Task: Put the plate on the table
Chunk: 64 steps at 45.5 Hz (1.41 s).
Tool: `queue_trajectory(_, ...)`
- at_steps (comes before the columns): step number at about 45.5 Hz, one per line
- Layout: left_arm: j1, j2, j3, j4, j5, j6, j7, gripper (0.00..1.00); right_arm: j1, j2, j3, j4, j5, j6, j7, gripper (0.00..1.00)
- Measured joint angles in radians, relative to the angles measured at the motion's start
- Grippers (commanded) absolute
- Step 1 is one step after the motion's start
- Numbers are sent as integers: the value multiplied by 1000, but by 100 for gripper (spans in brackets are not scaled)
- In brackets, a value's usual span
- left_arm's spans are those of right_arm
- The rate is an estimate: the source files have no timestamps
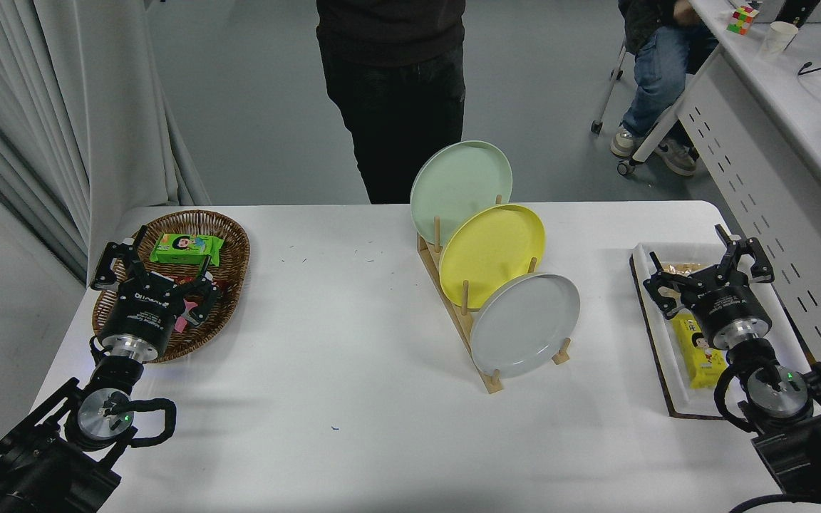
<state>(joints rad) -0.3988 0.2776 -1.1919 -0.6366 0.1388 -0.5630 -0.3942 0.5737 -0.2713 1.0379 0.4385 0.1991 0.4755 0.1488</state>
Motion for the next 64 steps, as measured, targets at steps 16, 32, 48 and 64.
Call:
queue_trajectory(16,0,0,0,0,-1,0,0,98,2,0,0,1,0,0,0,100)
queue_trajectory(32,1,0,0,0,-1,0,0,98,1,3,-2,3,-1,0,0,100)
queue_trajectory(48,1,0,0,0,-1,0,0,98,-15,16,-3,8,-1,6,0,100)
queue_trajectory(64,1,0,0,0,-1,0,0,98,-24,26,-2,5,-1,10,0,100)
